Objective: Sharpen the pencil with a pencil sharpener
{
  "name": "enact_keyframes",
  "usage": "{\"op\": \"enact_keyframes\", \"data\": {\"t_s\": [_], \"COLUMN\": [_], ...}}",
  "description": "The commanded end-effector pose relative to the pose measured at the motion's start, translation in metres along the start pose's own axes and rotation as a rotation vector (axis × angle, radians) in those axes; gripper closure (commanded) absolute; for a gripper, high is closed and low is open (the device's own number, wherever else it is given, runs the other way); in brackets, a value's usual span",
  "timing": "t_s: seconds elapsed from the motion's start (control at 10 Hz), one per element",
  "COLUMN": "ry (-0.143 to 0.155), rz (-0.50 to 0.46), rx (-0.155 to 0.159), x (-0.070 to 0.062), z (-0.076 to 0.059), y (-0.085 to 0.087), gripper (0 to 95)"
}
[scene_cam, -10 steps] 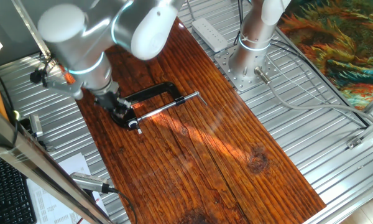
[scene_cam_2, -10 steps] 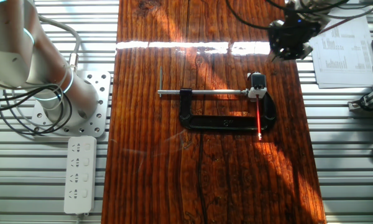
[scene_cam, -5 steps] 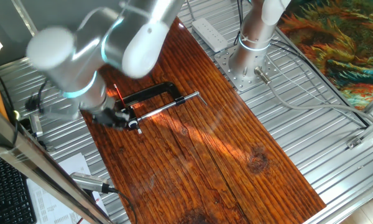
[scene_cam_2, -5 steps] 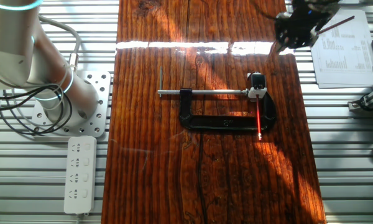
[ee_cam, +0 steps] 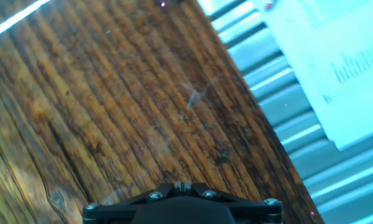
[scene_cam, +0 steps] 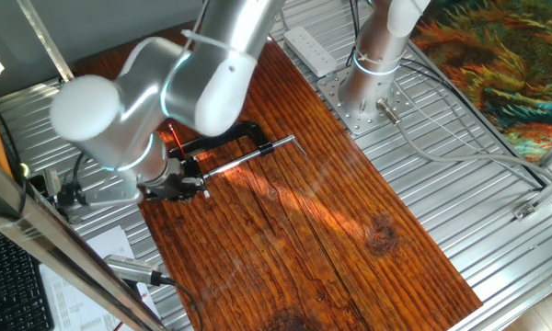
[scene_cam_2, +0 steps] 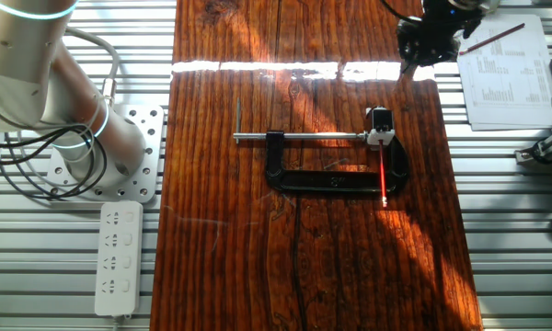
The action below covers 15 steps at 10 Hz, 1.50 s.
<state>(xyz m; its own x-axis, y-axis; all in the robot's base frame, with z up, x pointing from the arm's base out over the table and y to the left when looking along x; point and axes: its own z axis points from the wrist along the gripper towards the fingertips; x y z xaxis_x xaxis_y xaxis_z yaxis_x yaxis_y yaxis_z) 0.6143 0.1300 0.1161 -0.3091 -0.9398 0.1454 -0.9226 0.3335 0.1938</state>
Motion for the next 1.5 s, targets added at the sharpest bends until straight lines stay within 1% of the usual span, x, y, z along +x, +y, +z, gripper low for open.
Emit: {"op": "enact_keyframes", "data": {"t_s": [0.1,0.2,0.3,0.4,0.5,0.6,0.7,0.8,0.9,1.0,1.1,1.3,1.4,1.5], "ry": [0.033,0.032,0.024,0.019,0.03,0.024,0.017,0.013,0.011,0.016,0.018,0.024,0.057,0.056], "rz": [-0.167,-0.209,-0.255,-0.281,-0.289,-0.291,-0.286,-0.273,-0.266,-0.268,-0.266,-0.268,-0.282,-0.279], "rx": [-0.009,-0.008,0.024,0.092,0.107,0.108,0.109,0.12,0.123,0.128,0.127,0.123,0.125,0.124], "x": [0.0,0.001,0.001,-0.002,-0.005,-0.005,0.0,0.006,0.01,0.019,0.028,0.029,0.03,0.029], "z": [0.011,0.014,0.015,0.014,0.015,0.016,0.018,0.021,0.024,0.033,0.038,0.033,0.029,0.029], "y": [-0.002,-0.002,-0.001,0.002,0.006,0.007,0.01,0.012,0.014,0.017,0.021,0.023,0.024,0.024], "gripper": [95.0,95.0,95.0,76.0,76.0,76.0,76.0,76.0,95.0,95.0,95.0,95.0,95.0,95.0]}}
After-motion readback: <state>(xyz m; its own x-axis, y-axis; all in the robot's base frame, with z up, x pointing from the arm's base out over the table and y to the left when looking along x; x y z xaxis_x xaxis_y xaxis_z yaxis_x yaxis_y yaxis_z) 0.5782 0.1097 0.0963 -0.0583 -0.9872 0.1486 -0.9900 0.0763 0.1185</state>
